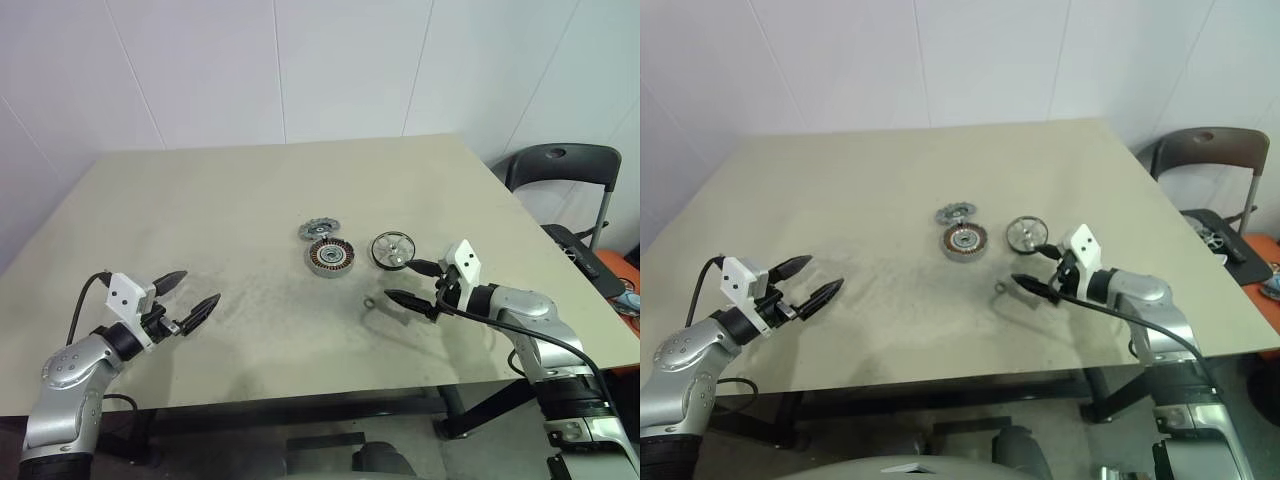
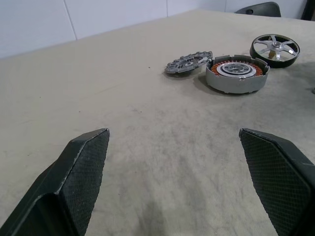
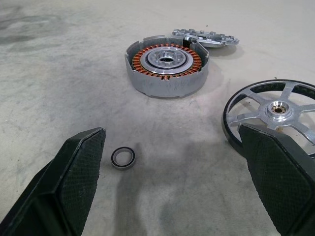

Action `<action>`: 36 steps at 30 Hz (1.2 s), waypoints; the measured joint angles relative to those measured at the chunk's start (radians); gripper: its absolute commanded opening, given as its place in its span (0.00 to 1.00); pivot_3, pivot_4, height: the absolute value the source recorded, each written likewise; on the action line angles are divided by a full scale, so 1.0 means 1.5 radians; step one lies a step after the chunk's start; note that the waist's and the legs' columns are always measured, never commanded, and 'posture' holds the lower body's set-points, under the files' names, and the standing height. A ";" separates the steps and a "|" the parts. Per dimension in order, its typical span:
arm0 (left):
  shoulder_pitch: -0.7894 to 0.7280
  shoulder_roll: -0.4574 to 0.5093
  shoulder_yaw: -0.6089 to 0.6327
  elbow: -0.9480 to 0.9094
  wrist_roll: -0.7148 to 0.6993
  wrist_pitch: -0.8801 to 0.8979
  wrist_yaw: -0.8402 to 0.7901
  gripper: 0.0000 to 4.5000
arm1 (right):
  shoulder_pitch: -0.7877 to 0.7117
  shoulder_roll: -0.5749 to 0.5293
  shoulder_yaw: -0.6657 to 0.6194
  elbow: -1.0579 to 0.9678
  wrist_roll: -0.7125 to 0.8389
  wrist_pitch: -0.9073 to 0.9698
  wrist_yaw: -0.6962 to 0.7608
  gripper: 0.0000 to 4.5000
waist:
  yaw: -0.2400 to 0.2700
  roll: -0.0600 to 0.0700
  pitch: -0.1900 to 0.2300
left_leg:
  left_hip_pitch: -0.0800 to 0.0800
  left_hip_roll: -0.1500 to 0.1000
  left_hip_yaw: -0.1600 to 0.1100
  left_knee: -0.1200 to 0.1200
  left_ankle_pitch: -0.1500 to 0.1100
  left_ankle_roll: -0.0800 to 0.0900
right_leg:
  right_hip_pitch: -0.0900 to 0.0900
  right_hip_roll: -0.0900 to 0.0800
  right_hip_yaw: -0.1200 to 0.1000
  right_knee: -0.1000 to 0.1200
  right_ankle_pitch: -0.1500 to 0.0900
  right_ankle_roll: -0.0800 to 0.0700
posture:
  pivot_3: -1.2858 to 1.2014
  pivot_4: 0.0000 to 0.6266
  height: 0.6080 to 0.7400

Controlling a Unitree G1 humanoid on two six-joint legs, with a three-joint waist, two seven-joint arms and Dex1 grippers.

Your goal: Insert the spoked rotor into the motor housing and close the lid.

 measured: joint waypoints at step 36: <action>-0.003 -0.001 -0.003 -0.003 0.000 0.001 0.000 1.00 | -0.066 0.009 0.056 -0.037 -0.017 0.040 -0.003 1.00 | -0.001 0.000 0.000 | 0.000 0.000 0.000 0.000 0.000 0.000 | 0.000 0.000 0.000 0.000 0.000 0.000 | 0.52 0.00 1.00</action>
